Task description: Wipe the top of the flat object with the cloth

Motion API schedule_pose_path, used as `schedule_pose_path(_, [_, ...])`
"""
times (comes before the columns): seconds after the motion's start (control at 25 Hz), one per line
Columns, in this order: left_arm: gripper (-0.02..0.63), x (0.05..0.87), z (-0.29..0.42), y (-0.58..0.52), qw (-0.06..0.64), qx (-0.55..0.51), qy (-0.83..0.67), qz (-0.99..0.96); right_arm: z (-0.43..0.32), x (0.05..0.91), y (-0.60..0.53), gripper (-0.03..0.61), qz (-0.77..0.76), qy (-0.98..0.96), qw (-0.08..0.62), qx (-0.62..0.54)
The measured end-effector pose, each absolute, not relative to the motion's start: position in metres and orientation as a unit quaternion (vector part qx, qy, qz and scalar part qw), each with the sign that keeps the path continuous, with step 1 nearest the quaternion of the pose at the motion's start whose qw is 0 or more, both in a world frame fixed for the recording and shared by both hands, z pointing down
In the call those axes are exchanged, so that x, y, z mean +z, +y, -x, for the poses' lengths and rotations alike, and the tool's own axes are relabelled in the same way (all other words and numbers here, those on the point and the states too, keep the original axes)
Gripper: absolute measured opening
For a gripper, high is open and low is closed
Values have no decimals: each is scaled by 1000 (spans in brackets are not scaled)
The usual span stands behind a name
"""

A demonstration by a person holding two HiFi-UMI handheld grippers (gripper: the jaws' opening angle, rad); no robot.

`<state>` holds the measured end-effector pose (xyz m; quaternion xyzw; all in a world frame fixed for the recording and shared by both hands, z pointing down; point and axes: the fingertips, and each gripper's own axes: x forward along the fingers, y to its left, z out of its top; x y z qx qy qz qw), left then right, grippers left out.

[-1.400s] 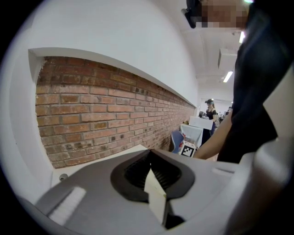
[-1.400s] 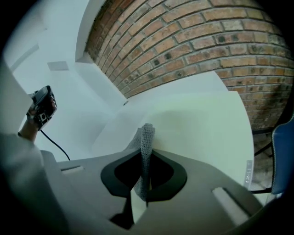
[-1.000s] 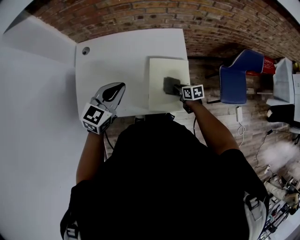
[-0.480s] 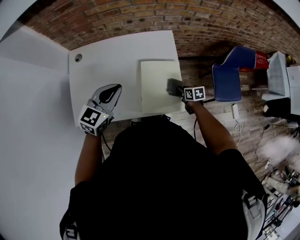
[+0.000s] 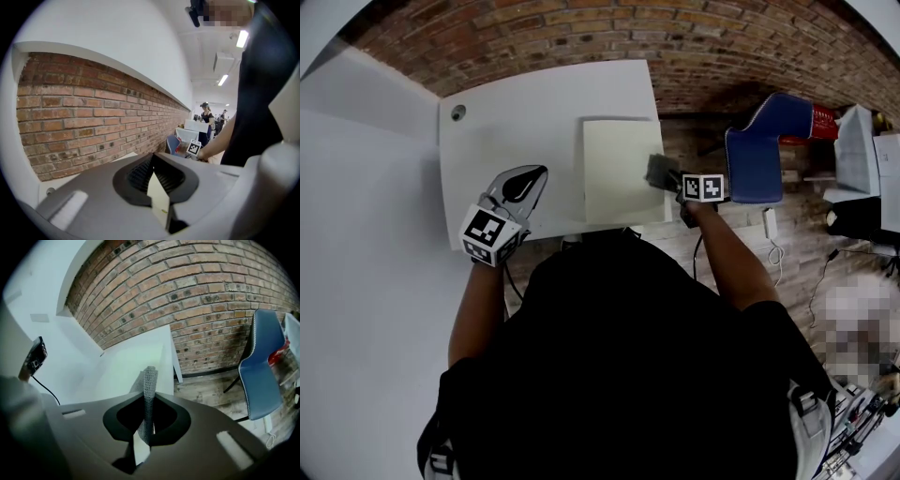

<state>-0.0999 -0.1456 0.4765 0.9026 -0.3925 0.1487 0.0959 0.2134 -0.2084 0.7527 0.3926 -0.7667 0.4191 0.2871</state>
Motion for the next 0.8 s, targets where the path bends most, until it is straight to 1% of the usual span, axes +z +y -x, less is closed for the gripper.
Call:
schedule_pose_path(0.16, [2,486,106,-145,103,156,-387,-903,-190,720,-214,9,-382,-790,260,403])
schedule_pose_path(0.48, [2,486,117,-134,90,152,-375,-910,-98,675,-183,9,-315,-841,235,371])
schedule_pose_path(0.64, [2,486,119,-132,91,153,-372,-911,-53,670,-159,9,-270,-856,229,378])
schedule_pose_path(0.8, [2,483,120,-128,92,155,-370,-911,-24,679,-133,9,-230,-857,243,391])
